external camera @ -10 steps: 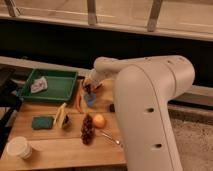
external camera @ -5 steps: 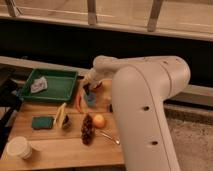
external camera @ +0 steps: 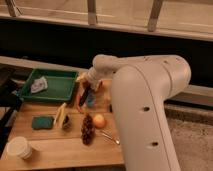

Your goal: Place brush in red bowl

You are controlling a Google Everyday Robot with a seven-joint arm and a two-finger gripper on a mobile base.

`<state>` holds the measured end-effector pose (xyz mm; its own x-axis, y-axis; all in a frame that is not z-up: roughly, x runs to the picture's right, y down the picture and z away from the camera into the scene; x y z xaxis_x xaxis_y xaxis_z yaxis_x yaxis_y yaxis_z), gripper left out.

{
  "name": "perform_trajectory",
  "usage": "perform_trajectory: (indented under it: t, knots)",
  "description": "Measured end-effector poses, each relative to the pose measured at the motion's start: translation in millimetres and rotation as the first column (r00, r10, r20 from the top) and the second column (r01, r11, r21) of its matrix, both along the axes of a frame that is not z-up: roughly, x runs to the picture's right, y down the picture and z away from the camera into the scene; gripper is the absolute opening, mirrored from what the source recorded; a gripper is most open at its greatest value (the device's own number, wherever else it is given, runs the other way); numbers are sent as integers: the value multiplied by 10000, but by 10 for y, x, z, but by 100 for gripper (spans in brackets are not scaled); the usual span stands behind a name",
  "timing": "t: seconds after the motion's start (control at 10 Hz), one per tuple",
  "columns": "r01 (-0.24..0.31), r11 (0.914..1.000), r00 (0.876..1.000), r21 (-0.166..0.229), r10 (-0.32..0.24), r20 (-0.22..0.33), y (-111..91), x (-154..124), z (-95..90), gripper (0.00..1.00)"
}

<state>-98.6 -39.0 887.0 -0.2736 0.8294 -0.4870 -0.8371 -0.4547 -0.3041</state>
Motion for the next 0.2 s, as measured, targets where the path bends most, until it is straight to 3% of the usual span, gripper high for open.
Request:
perform_trajectory:
  t: [0.2]
  knots:
    - [-92, 9991, 9999, 422, 97, -123, -115, -2, -113, 78]
